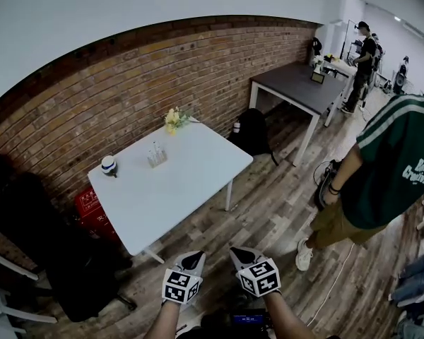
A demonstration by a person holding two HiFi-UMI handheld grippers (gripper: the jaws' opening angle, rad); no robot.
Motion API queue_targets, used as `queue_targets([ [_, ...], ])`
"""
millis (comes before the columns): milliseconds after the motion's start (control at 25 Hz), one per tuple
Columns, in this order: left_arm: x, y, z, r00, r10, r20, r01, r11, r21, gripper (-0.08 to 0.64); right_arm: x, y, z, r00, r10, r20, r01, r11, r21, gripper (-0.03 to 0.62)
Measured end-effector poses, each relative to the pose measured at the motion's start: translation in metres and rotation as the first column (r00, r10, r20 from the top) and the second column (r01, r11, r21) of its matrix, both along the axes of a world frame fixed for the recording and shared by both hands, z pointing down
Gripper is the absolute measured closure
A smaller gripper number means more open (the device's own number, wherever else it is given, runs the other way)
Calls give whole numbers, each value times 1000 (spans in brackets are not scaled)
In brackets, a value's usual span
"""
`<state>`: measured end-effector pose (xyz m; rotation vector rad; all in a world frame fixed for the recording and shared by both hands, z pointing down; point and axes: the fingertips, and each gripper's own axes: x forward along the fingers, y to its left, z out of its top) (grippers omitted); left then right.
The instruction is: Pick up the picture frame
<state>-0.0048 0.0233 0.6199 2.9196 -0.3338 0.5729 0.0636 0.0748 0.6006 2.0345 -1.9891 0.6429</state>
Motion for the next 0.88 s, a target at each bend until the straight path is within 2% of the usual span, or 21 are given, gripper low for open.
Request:
queue_targets([
  [560,106,-67,-11,992,-125,7,125,992,28,549,117,-72,-8,993,-115,3,114,993,27,584],
  [880,139,-80,-14,980,-196,22,196,980,26,549,154,-94,-11,981,-191,17,190,981,32,584],
])
